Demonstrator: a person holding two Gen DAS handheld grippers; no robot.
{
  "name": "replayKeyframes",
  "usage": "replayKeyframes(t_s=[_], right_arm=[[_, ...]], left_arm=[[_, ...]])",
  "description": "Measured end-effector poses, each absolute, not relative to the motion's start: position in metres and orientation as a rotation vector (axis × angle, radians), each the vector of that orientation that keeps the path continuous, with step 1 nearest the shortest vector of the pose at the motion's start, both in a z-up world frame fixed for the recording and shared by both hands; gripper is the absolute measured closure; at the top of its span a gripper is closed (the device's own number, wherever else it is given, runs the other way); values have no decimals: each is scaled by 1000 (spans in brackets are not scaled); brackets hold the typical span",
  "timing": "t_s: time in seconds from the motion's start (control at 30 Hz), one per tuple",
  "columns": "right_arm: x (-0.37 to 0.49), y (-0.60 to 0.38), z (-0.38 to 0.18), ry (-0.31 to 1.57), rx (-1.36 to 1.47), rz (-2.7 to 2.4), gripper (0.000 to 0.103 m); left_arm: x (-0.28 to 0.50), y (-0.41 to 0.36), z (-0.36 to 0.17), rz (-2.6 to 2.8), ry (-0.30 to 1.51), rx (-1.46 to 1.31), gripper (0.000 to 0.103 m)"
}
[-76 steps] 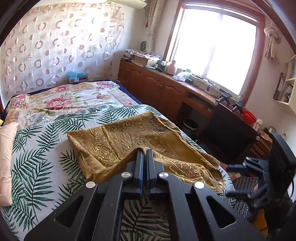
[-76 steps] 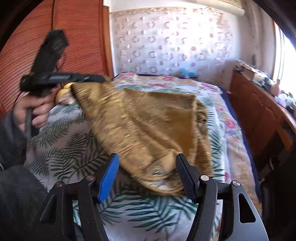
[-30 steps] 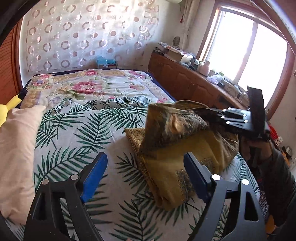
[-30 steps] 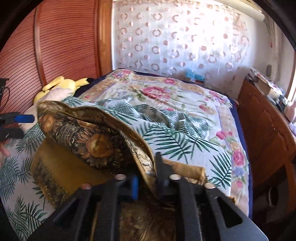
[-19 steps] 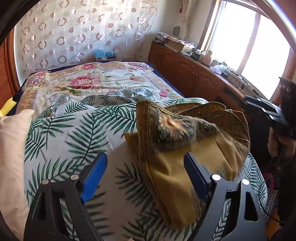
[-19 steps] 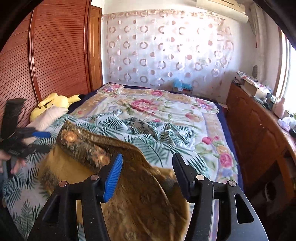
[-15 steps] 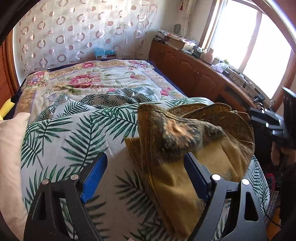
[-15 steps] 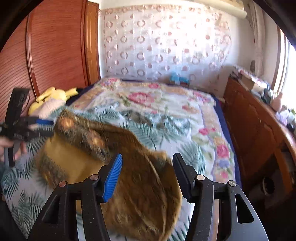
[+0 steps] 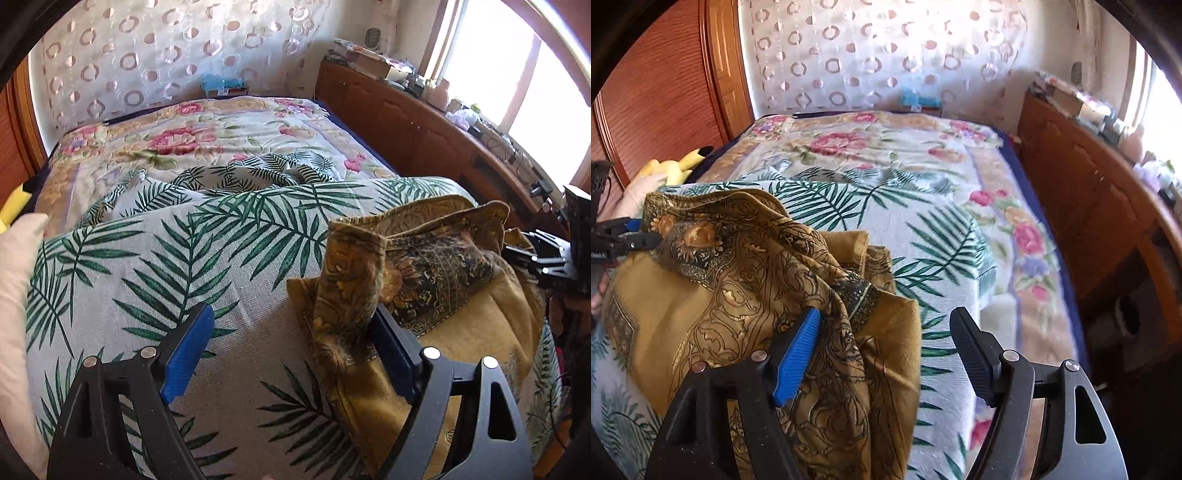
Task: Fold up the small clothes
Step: 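Grasp the folded shirt bundle with the left gripper and lift it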
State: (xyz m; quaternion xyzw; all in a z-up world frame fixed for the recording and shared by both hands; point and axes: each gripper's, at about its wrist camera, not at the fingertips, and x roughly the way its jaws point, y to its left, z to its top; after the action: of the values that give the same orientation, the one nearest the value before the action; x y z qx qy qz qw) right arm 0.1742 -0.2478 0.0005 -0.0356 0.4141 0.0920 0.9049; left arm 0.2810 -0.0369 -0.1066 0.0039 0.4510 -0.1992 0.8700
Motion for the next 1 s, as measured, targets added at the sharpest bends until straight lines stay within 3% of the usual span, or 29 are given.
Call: replayKeyframes(t_s=[0.1,0.3,0.47,0.53,0.57,0.6,0.67,0.73,0.77,0.83,1.0], right_arm=[[180,-255,-3,878,-18,236,29],[181,-247,-3,875,-60,289,30],[181,-245,-7,868,-79,326,49],[183,-247,-10,867,-77,334,63],[183,-249,-9,863,-74,333,68],[185,-251,-10,859,-65,337,78],[184,-254,-9,849,-49,336,84],[181,-251,-8,835,-53,310,87],[178,-246,-8,821,-78,296,87],[172,-241,-1,782,-99,277,88],[154,-231,25,683,-117,288,89]], left_arm=[[281,-41,-107,-412,942,41,18],[276,-53,-111,-403,925,130,7],[277,-49,-109,-411,922,109,7],[277,-48,-107,-425,928,94,8],[277,-48,-107,-444,924,80,12],[276,-48,-105,-461,917,65,21],[275,-45,-103,-489,910,32,42],[276,-47,-103,-558,926,-18,73],[276,-47,-102,-564,923,-32,75],[274,-46,-99,-576,915,-46,90],[260,-40,-76,-598,842,-80,93]])
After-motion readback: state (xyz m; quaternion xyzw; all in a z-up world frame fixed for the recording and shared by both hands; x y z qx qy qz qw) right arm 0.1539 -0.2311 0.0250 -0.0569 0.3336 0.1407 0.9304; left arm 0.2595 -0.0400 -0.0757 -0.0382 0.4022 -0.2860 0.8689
